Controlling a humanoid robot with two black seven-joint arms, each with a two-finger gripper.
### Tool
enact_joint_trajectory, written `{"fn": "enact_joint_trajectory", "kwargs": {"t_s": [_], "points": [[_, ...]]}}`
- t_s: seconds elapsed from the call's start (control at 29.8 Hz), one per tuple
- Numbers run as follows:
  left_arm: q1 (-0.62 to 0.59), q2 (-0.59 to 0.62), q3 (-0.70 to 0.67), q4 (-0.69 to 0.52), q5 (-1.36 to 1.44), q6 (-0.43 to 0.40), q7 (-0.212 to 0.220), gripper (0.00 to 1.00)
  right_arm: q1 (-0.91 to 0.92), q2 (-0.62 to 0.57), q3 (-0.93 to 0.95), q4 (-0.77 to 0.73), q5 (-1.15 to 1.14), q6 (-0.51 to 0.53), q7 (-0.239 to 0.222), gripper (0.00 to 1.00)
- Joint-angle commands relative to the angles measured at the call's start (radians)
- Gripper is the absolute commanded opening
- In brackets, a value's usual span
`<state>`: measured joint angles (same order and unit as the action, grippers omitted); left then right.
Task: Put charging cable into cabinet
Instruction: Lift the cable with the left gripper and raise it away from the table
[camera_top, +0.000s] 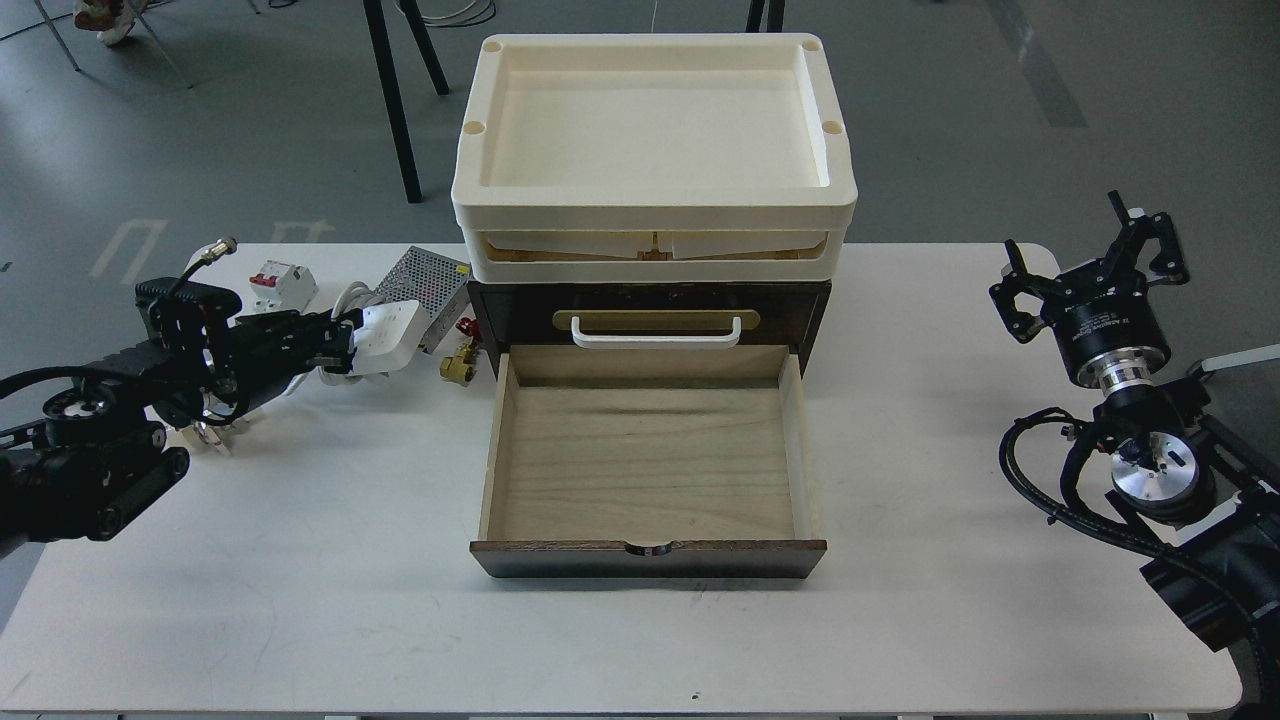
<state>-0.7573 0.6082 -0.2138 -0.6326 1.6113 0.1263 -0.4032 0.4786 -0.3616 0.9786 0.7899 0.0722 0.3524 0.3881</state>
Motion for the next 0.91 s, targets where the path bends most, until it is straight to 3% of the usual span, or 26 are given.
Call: {"fn": "enact_joint_trajectory", "kwargs": {"t_s": [0.0,0.34,0.47,0.57,0.87], "points": [[-0.040,0.132,-0.001,-0.137,-0.033,-0.042,-0.003,0.01,0.000,0.000,0.002,0.000,0.000,0.000,0.000,1.00],[-0.281,0.398,0.005,-0.226,-0.027,-0.079,-0.028,0.01,0.002,0.001,0.002,0.000,0.000,0.000,0.005,1.00],[-0.439,0.478,0.001,-0.369,-0.022,-0.112,-0.032,0.01,0.002,0.000,0.002,0.000,0.000,-0.001,0.005,1.00],[-0.572,0.493,0.004,-0.508,-0.022,-0.120,-0.060,0.01,0.003,0.001,0.002,0.002,0.000,-0.001,0.008,1.00],[-0.683,0.478,-0.007,-0.873,-0.022,-0.129,-0.063,0.01,0.002,0.001,0.002,0.002,0.000,-0.001,0.009,1.00]]}}
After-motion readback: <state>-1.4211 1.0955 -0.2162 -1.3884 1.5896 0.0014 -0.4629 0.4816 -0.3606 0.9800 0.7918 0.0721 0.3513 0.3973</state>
